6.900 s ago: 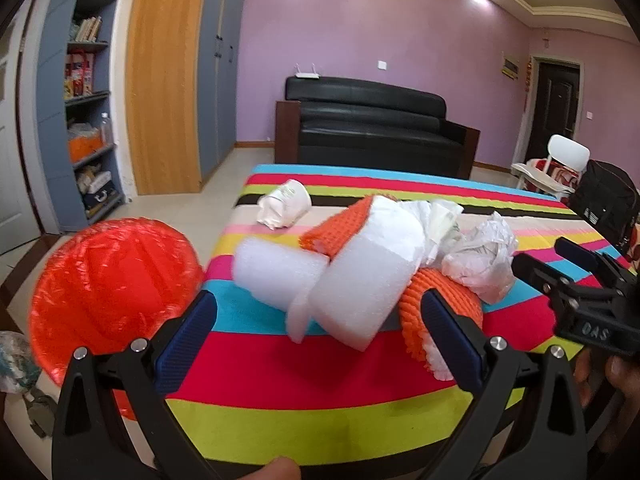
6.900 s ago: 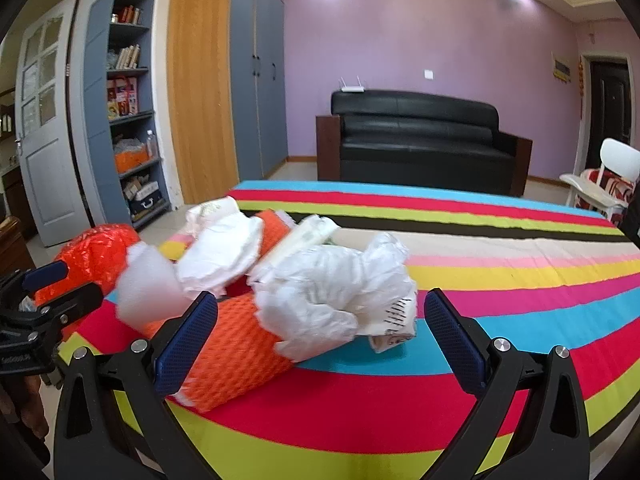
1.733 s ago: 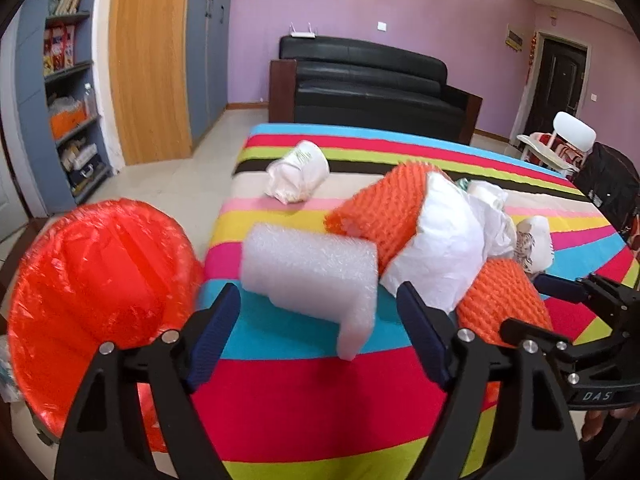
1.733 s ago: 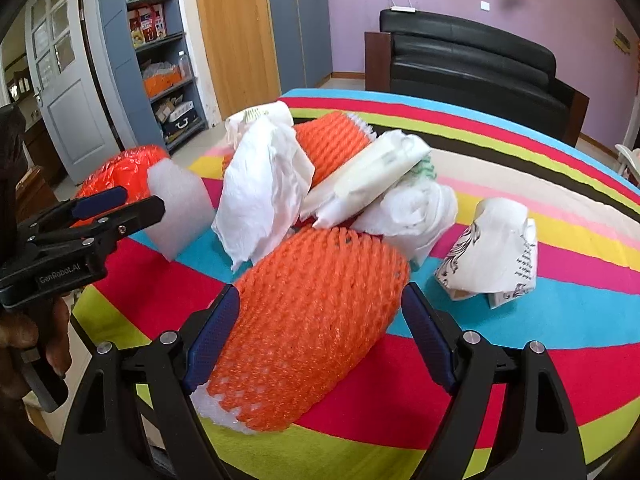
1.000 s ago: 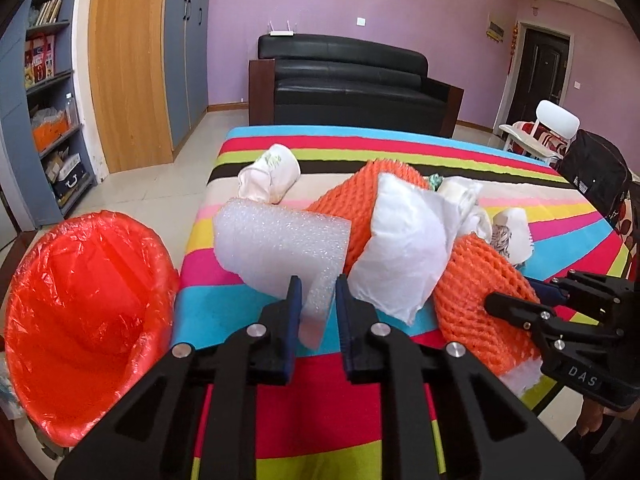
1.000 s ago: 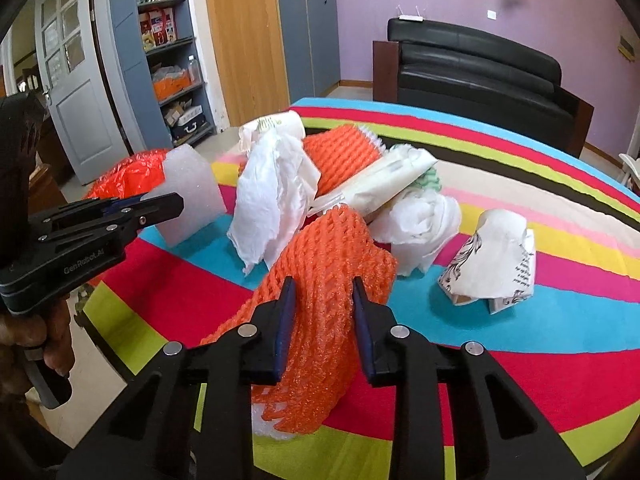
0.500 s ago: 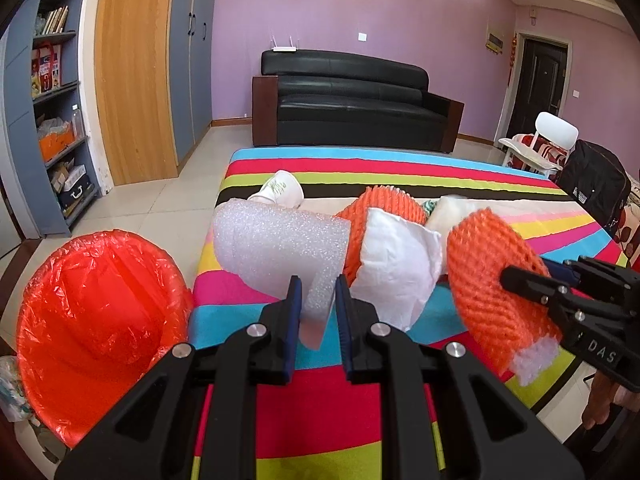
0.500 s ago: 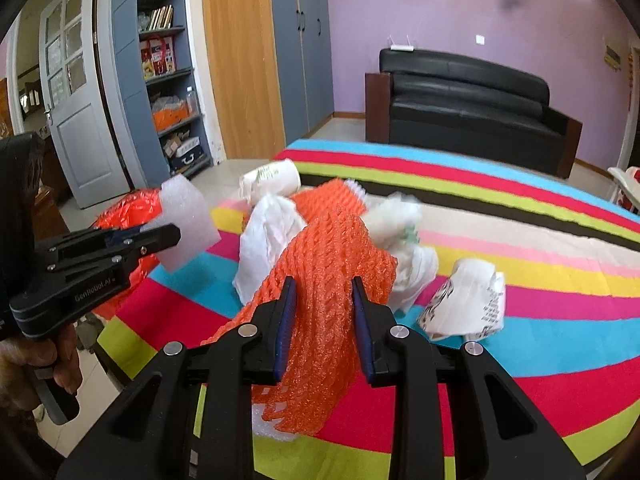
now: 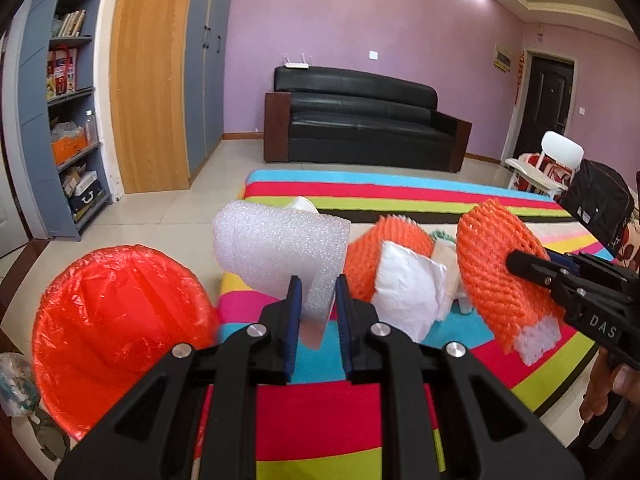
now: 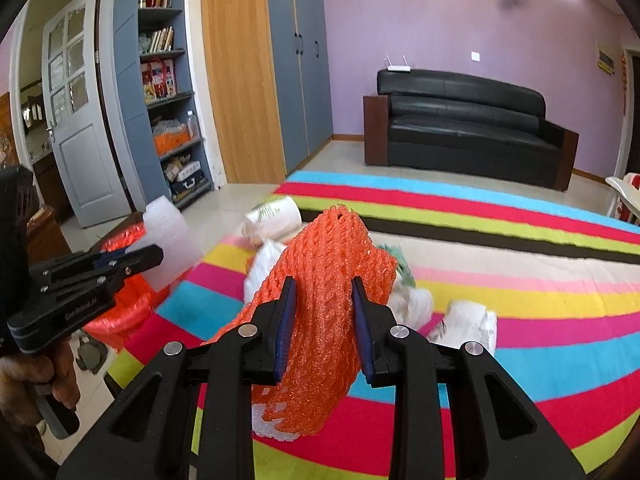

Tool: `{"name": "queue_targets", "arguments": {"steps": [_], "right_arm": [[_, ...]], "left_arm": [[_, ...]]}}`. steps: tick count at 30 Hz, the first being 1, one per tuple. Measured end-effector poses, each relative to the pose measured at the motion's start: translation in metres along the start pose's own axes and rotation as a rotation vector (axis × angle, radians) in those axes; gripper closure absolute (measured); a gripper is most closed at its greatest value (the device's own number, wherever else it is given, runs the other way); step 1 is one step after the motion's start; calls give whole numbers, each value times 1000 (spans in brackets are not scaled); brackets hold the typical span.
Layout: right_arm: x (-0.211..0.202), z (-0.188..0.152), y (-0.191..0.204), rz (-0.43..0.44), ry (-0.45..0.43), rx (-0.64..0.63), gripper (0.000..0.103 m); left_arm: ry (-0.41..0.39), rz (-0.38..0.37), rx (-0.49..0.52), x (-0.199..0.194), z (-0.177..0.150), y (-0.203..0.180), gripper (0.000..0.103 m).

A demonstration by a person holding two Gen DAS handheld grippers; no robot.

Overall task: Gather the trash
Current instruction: 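Release the orange net into the red bin with the right tool while the left holds foam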

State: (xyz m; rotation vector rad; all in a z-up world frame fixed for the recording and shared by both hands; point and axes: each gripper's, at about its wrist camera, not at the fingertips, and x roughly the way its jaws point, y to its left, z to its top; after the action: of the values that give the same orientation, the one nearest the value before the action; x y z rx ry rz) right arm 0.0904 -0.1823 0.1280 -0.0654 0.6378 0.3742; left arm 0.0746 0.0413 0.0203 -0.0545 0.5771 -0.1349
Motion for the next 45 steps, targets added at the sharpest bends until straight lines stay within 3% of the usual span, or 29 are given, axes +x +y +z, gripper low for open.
{"name": "queue_targets", "arguments": {"steps": [17, 30, 45], "right_arm": [[19, 49, 65, 94, -72, -101, 75], [51, 61, 135, 229, -64, -197, 75], [106, 57, 207, 317, 32, -230, 75]], "left_arm": [[-96, 114, -92, -54, 22, 53, 86], [-97, 224, -161, -78, 21, 103, 86], [-78, 290, -250, -91, 12, 159, 86]]}}
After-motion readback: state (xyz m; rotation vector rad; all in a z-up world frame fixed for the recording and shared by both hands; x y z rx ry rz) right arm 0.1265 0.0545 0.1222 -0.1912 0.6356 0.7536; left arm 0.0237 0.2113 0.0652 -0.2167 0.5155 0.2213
